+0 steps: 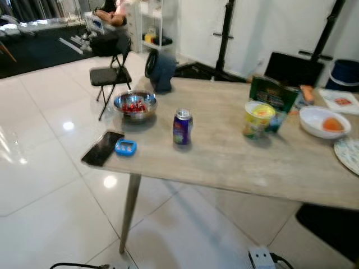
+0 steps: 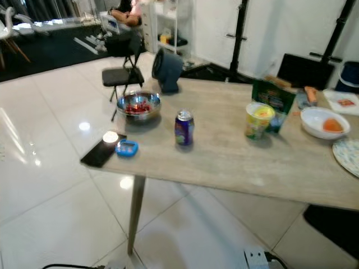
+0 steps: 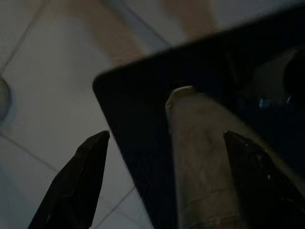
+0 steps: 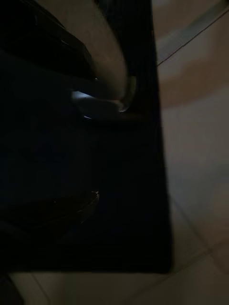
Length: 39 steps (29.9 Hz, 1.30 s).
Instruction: Restocking fridge
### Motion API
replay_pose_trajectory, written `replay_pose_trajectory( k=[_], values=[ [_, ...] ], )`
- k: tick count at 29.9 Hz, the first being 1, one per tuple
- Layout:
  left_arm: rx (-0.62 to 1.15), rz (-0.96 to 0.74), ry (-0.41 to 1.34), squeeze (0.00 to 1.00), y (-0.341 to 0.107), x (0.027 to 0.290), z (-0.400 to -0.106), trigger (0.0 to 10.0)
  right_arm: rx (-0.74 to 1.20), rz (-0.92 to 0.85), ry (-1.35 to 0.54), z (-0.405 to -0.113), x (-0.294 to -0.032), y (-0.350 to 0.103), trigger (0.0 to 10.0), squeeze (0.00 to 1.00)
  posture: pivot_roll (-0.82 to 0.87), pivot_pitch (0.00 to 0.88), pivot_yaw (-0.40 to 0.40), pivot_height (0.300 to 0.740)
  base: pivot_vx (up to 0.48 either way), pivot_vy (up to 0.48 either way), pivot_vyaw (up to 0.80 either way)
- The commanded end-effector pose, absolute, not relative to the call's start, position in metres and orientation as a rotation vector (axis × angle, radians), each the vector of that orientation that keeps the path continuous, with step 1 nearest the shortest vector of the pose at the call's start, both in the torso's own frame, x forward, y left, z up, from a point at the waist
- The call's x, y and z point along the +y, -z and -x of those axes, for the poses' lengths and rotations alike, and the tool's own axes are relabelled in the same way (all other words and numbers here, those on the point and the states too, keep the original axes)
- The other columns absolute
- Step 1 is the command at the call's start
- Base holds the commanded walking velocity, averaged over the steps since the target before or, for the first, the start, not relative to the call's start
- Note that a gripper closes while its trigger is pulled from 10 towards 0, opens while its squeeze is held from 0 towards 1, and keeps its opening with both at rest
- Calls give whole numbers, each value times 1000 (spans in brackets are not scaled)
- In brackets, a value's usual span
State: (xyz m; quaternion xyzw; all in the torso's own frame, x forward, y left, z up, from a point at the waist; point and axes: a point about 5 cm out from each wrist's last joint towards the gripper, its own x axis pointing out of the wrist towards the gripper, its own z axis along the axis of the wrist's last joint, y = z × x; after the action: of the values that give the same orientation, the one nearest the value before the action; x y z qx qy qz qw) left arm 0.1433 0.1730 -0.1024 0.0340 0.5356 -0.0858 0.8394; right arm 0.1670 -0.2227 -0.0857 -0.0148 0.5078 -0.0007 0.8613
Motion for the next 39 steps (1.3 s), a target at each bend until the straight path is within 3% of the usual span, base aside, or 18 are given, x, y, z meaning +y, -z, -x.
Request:
replay_pose_trajectory(
  k=[1, 11, 23, 31, 39],
  values=[
    [1163, -61, 178, 0, 106, 172, -134, 10000, 1084, 22, 7, -160, -220, 89, 10000, 0, -23, 0, -4, 740, 0, 0, 0],
    [1172, -71, 165, 0, 106, 185, -128, 10000, 1083, 22, 17, -160, -223, 89, 10000, 0, -25, 0, -5, 740, 0, 0, 0],
    [1168, -63, 188, 0, 106, 177, -131, 10000, 1064, 21, 55, -163, -232, 85, 10000, 0, -25, 0, -5, 740, 0, 0, 0],
    [1170, -52, 179, 0, 107, 174, -129, 10000, 1062, 22, 43, -165, -230, 85, 10000, 0, -28, 0, -6, 740, 0, -450, 0],
    [1155, -56, 173, 0, 105, 171, -135, 10000, 1060, 25, 41, -165, -231, 85, 10000, 0, -28, 0, -4, 740, 0, 0, 0]
  ],
)
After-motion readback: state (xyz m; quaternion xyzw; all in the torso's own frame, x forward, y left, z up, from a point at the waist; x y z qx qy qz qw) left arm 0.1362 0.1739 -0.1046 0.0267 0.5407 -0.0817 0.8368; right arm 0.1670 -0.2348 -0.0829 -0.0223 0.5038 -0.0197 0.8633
